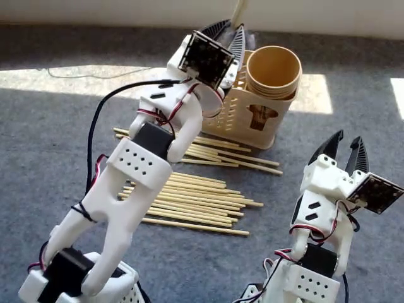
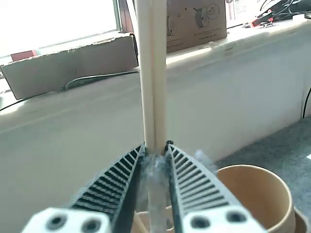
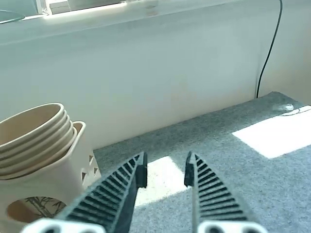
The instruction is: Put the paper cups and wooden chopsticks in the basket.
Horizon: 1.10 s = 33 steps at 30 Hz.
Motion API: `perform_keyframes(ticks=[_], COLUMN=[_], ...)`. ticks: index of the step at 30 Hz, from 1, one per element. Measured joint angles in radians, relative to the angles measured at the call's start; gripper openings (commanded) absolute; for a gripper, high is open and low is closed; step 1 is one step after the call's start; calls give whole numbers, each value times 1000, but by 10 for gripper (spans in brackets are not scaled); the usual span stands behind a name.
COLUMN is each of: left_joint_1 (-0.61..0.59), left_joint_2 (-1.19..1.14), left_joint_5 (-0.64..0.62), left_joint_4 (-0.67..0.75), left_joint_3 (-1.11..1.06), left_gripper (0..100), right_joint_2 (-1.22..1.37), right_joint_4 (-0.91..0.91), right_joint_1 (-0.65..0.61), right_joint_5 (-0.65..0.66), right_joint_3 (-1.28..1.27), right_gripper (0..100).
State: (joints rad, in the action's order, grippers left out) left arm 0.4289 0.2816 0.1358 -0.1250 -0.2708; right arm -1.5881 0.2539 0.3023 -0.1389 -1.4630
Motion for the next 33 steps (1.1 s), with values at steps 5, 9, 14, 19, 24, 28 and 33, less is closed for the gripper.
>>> perform_keyframes(ticks=[5, 9, 14, 19, 24, 28, 33], left_joint_1=[2, 0, 0, 2, -9, -15, -12], left_joint_2=[-48, -68, -68, -68, -60, 20, 124], left_joint_5=[-21, -97, -114, -114, -114, -114, -114], left_joint_4=[3, 2, -64, -141, -187, -288, -440], left_joint_3=[0, 0, 2, 2, 2, 2, 2], left_gripper=[30, 103, 112, 113, 113, 113, 110], right_joint_2=[0, 0, 0, 0, 0, 0, 0], right_joint_4=[0, 0, 0, 0, 0, 0, 0], right_joint_1=[0, 0, 0, 0, 0, 0, 0], right_joint_5=[0, 0, 0, 0, 0, 0, 0], right_joint_3=[0, 0, 0, 0, 0, 0, 0], right_gripper=[138, 138, 138, 138, 138, 138, 138])
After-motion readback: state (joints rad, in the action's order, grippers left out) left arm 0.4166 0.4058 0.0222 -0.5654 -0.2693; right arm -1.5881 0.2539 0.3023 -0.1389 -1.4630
